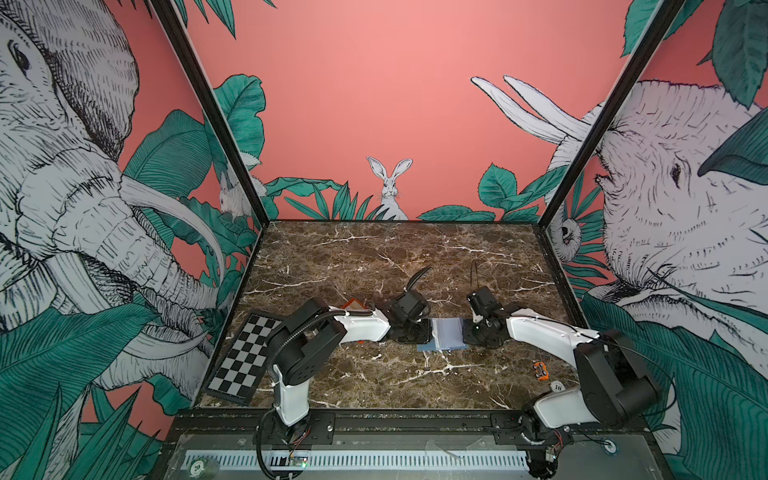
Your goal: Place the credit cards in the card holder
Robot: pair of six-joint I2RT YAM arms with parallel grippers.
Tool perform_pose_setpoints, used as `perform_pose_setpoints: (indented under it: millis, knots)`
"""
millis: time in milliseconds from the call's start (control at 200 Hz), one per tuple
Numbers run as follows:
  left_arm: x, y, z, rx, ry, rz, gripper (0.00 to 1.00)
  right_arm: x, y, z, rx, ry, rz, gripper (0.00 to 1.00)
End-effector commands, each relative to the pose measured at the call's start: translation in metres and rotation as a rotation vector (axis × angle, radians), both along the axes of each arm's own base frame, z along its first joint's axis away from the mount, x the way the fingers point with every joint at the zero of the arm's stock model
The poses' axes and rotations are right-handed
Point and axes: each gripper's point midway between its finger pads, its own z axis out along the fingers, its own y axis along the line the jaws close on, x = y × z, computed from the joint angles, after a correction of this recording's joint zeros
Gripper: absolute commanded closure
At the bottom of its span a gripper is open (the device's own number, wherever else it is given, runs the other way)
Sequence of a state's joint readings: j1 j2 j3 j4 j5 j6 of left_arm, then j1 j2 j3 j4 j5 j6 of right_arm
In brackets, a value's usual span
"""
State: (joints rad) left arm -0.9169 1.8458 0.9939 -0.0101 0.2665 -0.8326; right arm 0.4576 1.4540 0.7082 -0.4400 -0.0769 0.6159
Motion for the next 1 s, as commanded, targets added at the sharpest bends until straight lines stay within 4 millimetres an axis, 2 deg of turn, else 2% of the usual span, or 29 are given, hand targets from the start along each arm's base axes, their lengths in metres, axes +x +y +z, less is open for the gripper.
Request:
perform_pose_setpoints:
  millis: [0, 105, 230, 380, 480, 730, 895, 995]
  knots:
    - [0.009, 0.025, -0.009, 0.078, -0.004, 0.043, 0.82, 0.011, 0.011, 0.005, 0.040, -0.039, 0.031, 0.90]
    - [0.013, 0.024, -0.005, 0.066, -0.004, 0.038, 0.81, 0.011, 0.017, 0.013, 0.084, -0.057, 0.037, 0.90]
    - [0.015, 0.020, 0.006, 0.036, -0.016, 0.033, 0.79, 0.005, 0.014, 0.024, 0.108, -0.090, 0.030, 0.90]
    - [0.016, -0.004, 0.028, -0.107, -0.017, -0.005, 0.74, -0.001, 0.021, 0.042, 0.177, -0.128, 0.045, 0.88]
    - [0.021, -0.011, 0.036, -0.135, -0.021, -0.009, 0.73, -0.001, 0.028, 0.049, 0.216, -0.134, 0.064, 0.87]
    - [0.039, -0.008, 0.033, -0.105, -0.050, -0.007, 0.73, 0.005, 0.063, 0.055, 0.320, -0.133, 0.137, 0.87]
    - [0.045, -0.002, 0.023, -0.062, -0.050, -0.002, 0.73, 0.008, 0.080, 0.048, 0.346, -0.114, 0.158, 0.87]
    - [0.042, 0.003, 0.012, -0.047, -0.027, 0.006, 0.74, 0.009, 0.080, 0.038, 0.336, -0.096, 0.133, 0.87]
